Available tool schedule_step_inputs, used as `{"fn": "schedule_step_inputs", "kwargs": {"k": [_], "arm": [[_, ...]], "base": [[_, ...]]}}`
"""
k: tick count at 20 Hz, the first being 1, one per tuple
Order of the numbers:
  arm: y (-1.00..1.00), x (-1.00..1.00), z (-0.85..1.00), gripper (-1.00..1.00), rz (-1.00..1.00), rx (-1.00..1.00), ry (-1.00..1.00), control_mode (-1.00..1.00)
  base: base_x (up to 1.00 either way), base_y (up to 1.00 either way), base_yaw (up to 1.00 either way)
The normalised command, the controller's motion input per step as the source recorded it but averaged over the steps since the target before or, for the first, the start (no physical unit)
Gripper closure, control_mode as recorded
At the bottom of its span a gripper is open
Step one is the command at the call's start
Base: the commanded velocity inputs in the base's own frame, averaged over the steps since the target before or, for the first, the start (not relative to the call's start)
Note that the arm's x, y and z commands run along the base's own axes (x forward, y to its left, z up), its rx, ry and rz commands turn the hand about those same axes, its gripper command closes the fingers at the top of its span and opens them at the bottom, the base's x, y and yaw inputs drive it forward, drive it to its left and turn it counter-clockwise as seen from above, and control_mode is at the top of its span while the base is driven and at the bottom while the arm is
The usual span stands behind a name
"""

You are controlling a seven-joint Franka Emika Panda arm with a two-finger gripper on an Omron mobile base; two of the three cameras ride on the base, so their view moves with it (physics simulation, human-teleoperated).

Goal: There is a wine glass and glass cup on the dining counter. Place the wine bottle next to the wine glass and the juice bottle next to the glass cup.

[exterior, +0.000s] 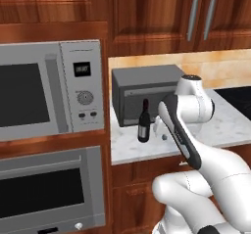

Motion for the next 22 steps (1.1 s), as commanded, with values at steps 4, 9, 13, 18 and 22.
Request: {"fn": "schedule_step_inputs", "kwargs": {"k": [4, 9, 13, 18, 22], "arm": [[0.00, 0.00, 0.00, -1.00, 0.00, 0.00, 0.00, 1.00], [0.00, 0.00, 0.00, -1.00, 0.00, 0.00, 0.00, 1.00], [0.00, 0.00, 0.00, -1.00, 0.00, 0.00, 0.00, 1.00], [0.00, 0.00, 0.00, -1.00, 0.00, 0.00, 0.00, 1.00], [0.00, 0.00, 0.00, -1.00, 0.00, 0.00, 0.00, 1.00]], "base": [[0.42, 0.08, 0.00], [0.26, 0.04, 0.00], [0.17, 0.03, 0.00], [0.40, 0.08, 0.00], [0.35, 0.06, 0.00]]}}
